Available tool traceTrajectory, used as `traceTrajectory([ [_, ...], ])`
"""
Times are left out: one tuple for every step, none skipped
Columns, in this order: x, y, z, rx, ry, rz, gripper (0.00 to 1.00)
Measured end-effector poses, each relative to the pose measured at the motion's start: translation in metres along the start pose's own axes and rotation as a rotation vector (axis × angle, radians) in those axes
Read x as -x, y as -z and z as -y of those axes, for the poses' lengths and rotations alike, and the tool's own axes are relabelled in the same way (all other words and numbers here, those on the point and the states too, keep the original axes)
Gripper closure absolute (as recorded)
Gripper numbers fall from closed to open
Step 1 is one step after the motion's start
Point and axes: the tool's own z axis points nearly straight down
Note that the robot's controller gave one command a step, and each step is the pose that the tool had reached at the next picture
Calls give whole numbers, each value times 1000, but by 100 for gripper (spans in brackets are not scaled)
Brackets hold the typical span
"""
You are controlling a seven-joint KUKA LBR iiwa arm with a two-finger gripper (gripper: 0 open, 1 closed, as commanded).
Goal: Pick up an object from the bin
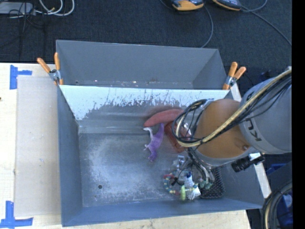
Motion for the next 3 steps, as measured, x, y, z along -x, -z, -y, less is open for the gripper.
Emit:
traceTrajectory([
  [6,41,14,1,-17,9,100],
  [-8,86,10,-1,-62,-5,100],
  [-2,94,11,1,-47,11,100],
])
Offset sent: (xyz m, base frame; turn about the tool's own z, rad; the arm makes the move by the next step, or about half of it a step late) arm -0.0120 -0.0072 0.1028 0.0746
